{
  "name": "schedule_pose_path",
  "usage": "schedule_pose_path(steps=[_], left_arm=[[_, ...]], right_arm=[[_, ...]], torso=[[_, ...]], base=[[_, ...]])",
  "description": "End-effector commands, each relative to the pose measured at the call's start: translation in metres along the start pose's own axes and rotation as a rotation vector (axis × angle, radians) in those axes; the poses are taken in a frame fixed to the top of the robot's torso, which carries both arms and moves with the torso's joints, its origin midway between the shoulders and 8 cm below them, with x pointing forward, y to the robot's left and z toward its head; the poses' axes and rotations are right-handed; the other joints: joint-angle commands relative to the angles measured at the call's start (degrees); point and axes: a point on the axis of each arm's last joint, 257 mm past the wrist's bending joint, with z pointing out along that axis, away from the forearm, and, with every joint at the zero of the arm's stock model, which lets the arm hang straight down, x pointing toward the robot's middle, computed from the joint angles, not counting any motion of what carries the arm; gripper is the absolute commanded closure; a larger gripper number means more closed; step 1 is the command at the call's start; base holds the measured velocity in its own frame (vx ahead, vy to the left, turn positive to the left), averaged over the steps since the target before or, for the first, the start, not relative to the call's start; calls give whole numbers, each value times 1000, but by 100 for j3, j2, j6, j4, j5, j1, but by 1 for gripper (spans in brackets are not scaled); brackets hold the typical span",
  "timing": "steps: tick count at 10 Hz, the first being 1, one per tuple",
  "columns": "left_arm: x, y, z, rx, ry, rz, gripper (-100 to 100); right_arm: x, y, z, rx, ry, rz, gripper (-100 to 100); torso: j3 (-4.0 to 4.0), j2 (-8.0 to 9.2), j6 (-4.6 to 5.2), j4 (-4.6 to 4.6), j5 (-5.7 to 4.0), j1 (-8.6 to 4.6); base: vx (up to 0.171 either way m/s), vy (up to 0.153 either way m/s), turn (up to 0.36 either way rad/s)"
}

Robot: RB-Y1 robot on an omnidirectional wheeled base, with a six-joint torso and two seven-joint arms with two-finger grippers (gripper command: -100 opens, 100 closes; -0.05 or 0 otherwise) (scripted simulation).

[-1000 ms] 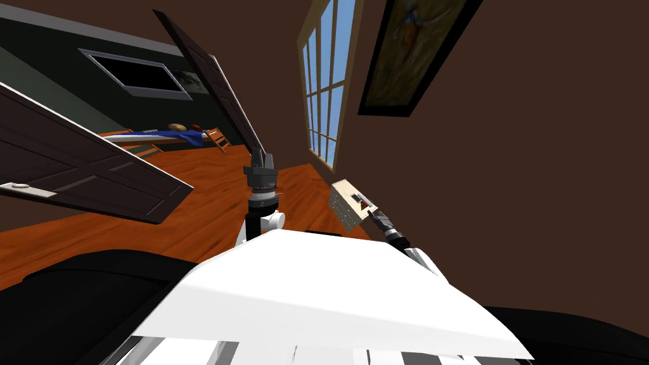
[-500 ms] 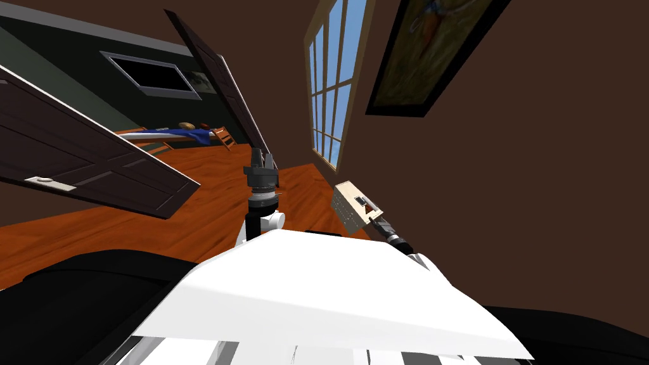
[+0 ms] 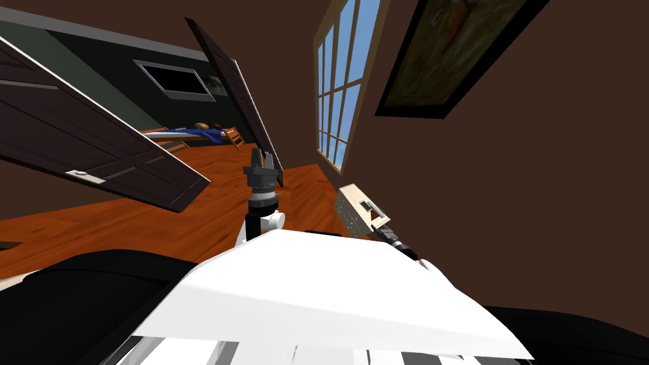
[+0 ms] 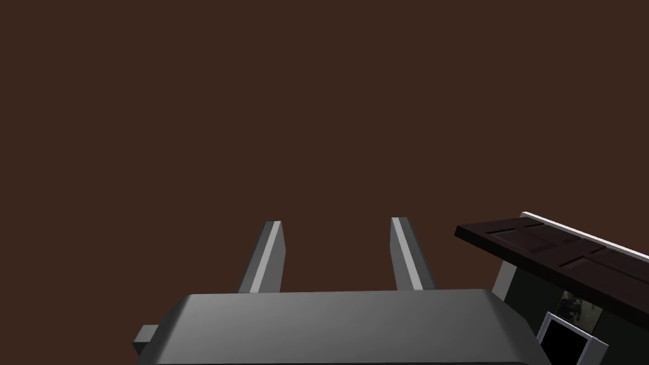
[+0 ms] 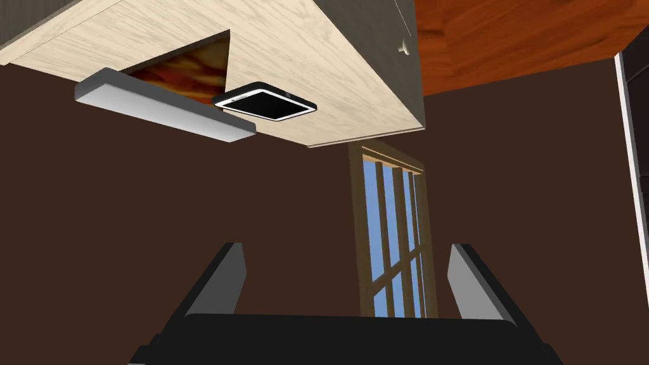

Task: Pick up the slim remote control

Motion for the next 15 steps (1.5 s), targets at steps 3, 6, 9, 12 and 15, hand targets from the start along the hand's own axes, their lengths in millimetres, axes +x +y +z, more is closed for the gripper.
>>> schedule_pose_path(steps=[3, 6, 9, 12, 15], left_arm=[[0, 0, 0, 0, 0, 0, 0], [0, 0, 0, 0, 0, 0, 0], [0, 0, 0, 0, 0, 0, 0], [0, 0, 0, 0, 0, 0, 0], [0, 0, 0, 0, 0, 0, 0]], right_arm=[[53, -35, -30, 28, 154, -92, -100], [87, -55, -52, 51, 246, -118, -100], [118, -74, -76, 72, 337, -141, -100], [131, -85, -91, 73, 392, -177, -100], [159, -102, -121, 94, 481, -187, -100]], torso=[[-3, -5, 0, -1, -1, -8], [5, 10, 2, 1, 0, -2], [-7, -14, -4, -2, -2, -8], [-3, -5, 1, -1, -1, -6], [7, 11, -3, 4, -1, -9]], base=[[112, 21, 149], [83, 27, 82], [110, 5, 134], [85, 3, 82], [61, -3, 90]])
